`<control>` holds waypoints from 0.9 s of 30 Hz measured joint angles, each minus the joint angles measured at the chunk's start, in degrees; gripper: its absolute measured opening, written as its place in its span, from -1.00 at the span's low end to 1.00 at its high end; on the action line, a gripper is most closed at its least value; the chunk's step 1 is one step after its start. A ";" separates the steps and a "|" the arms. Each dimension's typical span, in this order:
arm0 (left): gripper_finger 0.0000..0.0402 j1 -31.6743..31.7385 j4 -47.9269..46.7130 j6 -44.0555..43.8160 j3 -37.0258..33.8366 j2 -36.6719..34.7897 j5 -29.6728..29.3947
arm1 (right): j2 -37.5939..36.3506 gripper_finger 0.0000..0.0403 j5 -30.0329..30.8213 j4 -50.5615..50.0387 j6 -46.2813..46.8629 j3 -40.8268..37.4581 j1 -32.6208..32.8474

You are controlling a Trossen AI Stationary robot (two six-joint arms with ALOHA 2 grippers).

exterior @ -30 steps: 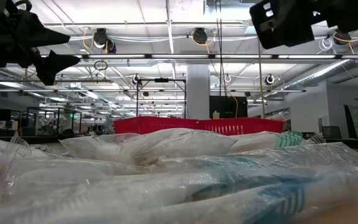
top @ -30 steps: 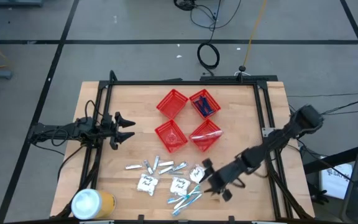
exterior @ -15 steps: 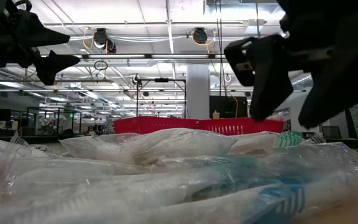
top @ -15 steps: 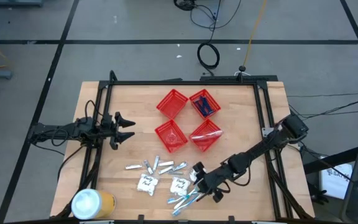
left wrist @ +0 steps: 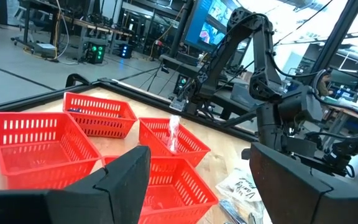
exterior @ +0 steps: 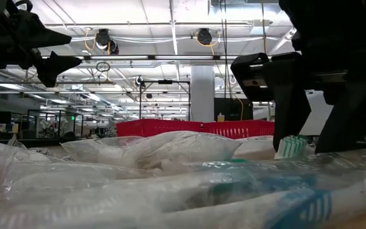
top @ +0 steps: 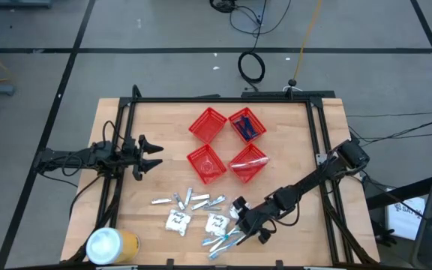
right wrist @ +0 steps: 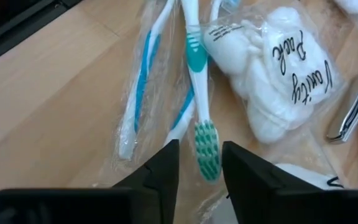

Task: Pick & Place Travel size toiletries
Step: Put the green toothbrush into the bottom right red bin

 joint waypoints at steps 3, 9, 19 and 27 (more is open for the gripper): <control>0.35 0.01 0.00 0.00 0.00 0.00 -0.02 | -0.01 -0.57 0.00 0.06 -0.42 0.00 -0.07; 0.35 0.01 0.02 0.01 0.00 0.00 -0.02 | -0.01 -0.77 0.00 0.09 -1.00 0.00 -0.26; 0.35 -0.01 0.01 0.00 0.00 0.01 -0.02 | -1.69 -0.99 0.18 0.49 -1.98 -0.09 -0.31; 0.35 0.01 0.00 0.01 0.00 0.00 0.00 | -5.68 -0.98 0.26 1.72 -3.43 -0.09 -0.28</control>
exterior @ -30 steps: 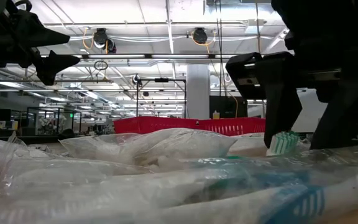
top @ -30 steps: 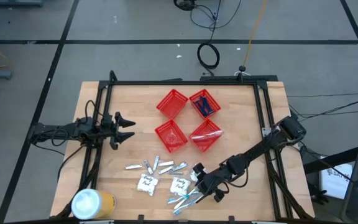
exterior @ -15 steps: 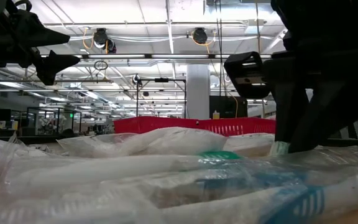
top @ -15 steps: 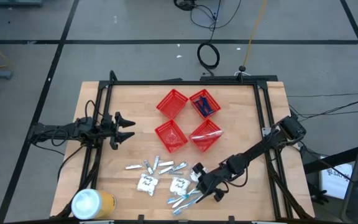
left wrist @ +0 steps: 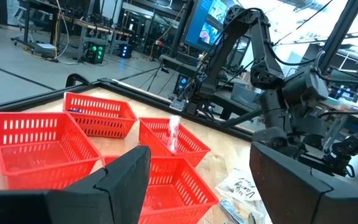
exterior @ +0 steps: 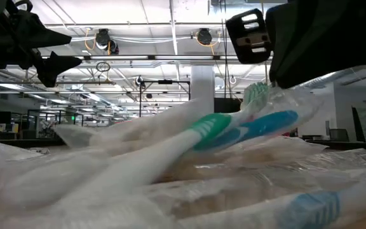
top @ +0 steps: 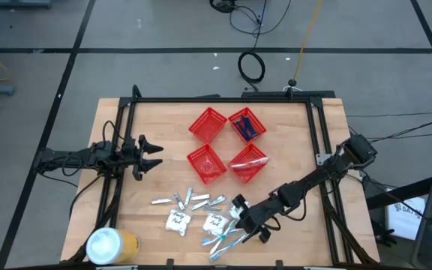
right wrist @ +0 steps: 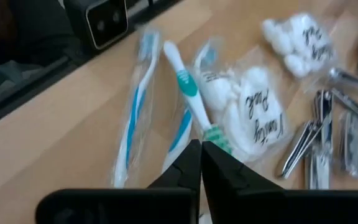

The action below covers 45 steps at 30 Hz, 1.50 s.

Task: Pick & Place Travel size toiletries
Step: Put the green toothbrush into the bottom right red bin

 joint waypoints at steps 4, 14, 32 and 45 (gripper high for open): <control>0.35 -0.01 0.00 -0.01 0.00 0.00 0.00 | 0.07 -0.96 -0.03 1.30 -1.47 0.00 0.00; 0.35 0.00 0.00 -0.01 0.00 0.00 0.00 | 0.06 -0.82 -0.35 0.74 1.18 0.00 0.00; 0.35 0.01 0.02 0.00 0.00 0.01 0.00 | 7.66 -0.20 -0.29 8.16 4.51 0.04 -0.50; 0.35 0.00 0.02 -0.01 0.00 0.02 0.00 | 9.77 -0.55 -0.53 2.94 4.98 0.10 -2.73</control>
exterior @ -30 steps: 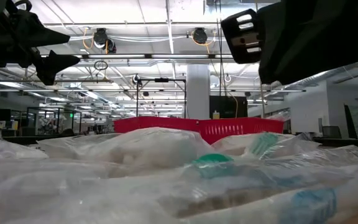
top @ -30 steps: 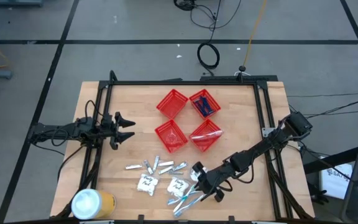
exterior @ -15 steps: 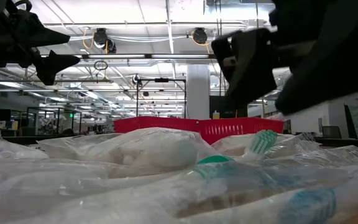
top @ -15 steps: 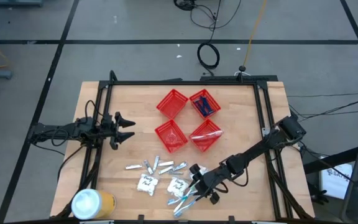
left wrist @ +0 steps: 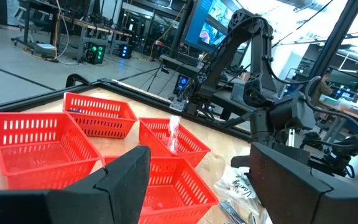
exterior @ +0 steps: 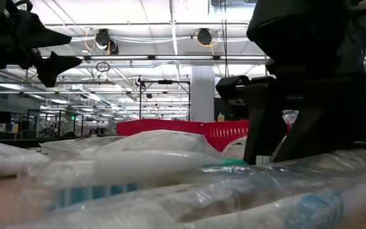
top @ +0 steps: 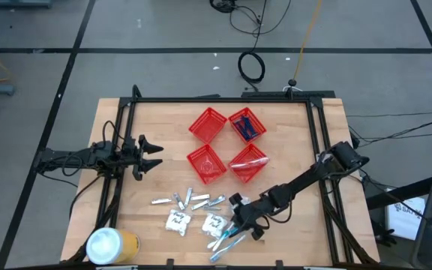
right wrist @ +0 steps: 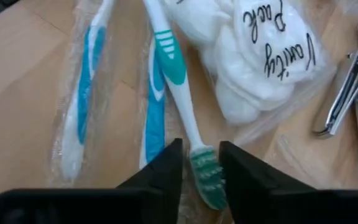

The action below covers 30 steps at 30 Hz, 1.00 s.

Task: Pick & Place Travel size toiletries
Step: Put the green toothbrush into the bottom right red bin

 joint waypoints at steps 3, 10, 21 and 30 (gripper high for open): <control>0.35 0.01 0.00 0.00 0.00 -0.01 0.00 | -0.29 -0.75 -2.55 -0.35 -1.12 -0.01 0.00; 0.35 -0.01 0.00 0.00 0.00 0.00 0.00 | -0.82 -0.98 -2.84 0.07 -1.46 0.01 0.02; 0.35 0.00 0.00 0.00 0.00 0.00 -0.02 | -12.28 -1.00 -2.55 -7.17 -1.37 -0.12 0.15; 0.35 0.00 0.00 0.00 0.00 -0.02 0.00 | -22.83 -1.00 6.27 -22.54 5.55 -1.11 0.50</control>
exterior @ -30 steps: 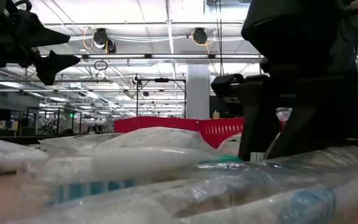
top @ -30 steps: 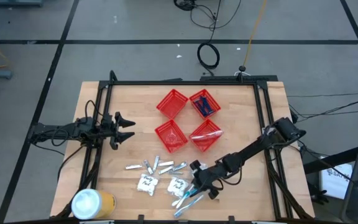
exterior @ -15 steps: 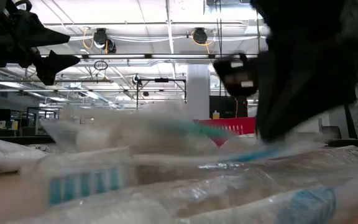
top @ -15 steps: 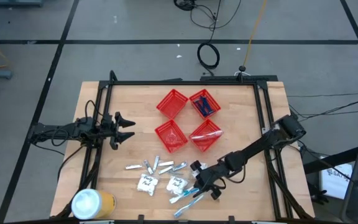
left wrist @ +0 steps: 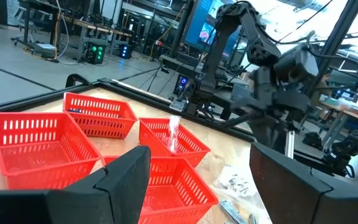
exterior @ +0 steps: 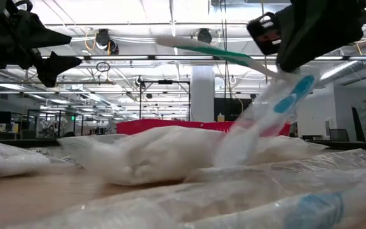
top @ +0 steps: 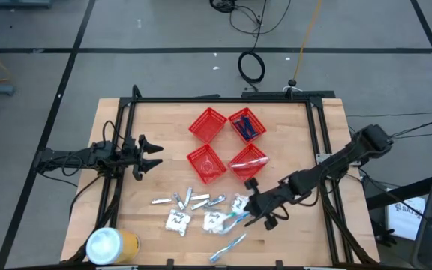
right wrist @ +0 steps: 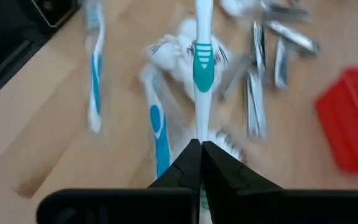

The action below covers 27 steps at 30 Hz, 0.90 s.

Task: Pick & Place Travel size toiletries
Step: Put the green toothbrush into the bottom right red bin

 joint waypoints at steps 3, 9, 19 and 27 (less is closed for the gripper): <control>0.35 0.01 0.00 0.00 0.00 0.02 0.00 | -3.04 -1.00 0.19 -6.35 4.83 -1.92 0.41; 0.35 0.00 0.00 0.00 0.00 0.01 0.00 | -7.57 -1.00 5.30 -17.38 15.91 -8.90 0.96; 0.35 -0.01 0.00 0.00 0.00 0.01 0.00 | -13.25 -1.00 6.56 -15.26 28.90 -23.67 0.98; 0.35 -0.01 0.00 0.00 0.00 0.02 0.00 | -15.56 -0.98 6.70 -11.40 32.43 -26.74 0.98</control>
